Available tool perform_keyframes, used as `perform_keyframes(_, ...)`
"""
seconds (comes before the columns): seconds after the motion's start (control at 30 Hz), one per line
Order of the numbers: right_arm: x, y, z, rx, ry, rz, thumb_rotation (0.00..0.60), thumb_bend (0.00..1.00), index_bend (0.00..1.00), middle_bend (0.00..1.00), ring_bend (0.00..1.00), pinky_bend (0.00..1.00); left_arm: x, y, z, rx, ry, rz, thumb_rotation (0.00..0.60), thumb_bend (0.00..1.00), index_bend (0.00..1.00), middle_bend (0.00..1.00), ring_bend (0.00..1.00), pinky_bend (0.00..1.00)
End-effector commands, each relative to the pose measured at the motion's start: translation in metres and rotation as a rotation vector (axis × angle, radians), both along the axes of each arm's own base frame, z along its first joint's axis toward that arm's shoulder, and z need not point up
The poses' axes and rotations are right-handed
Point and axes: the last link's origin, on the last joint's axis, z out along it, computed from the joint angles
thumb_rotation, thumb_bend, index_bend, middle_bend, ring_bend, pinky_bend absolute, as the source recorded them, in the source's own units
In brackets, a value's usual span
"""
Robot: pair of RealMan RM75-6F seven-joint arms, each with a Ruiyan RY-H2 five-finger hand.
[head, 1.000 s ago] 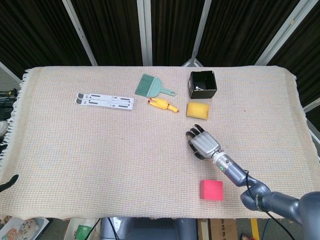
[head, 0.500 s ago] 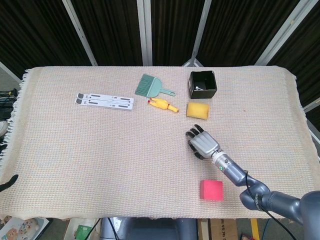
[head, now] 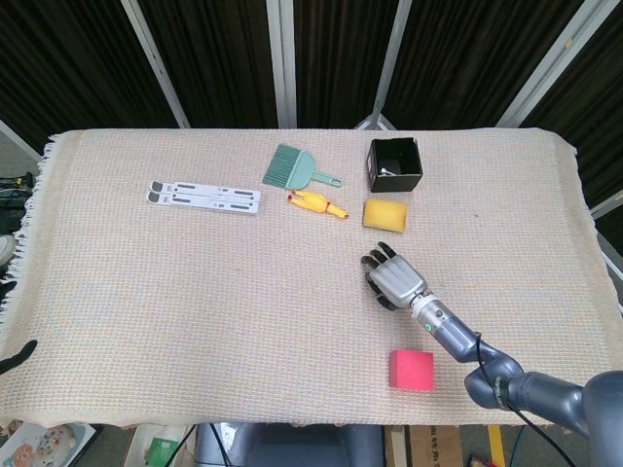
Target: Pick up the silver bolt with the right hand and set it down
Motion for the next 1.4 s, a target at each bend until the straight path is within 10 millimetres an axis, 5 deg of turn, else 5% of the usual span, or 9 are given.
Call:
perform_keyframes(0.03, 0.001, 0.0, 0.0, -0.002, -0.001, 0.002, 0.6, 0.36, 0.61, 0.2, 0.13, 0.04, 0.0, 0.0, 0.0, -0.002, -0.001, 0.0, 0.6, 0.2, 0.19, 0.04, 0.03, 0.11)
perform_keyframes(0.97, -0.002, -0.008, 0.034, 0.011, -0.243, -0.234, 0.6, 0.38, 0.66, 0.2, 0.15, 0.04, 0.001, -0.001, 0.0, -0.012, -0.006, -0.007, 0.6, 0.2, 0.19, 0.04, 0.03, 0.11)
perform_keyframes(1.4, -0.009, -0.014, 0.034, 0.068, -0.342, -0.395, 0.6, 0.38, 0.66, 0.2, 0.14, 0.04, 0.001, -0.002, 0.0, -0.011, -0.005, -0.007, 0.6, 0.2, 0.19, 0.04, 0.03, 0.11)
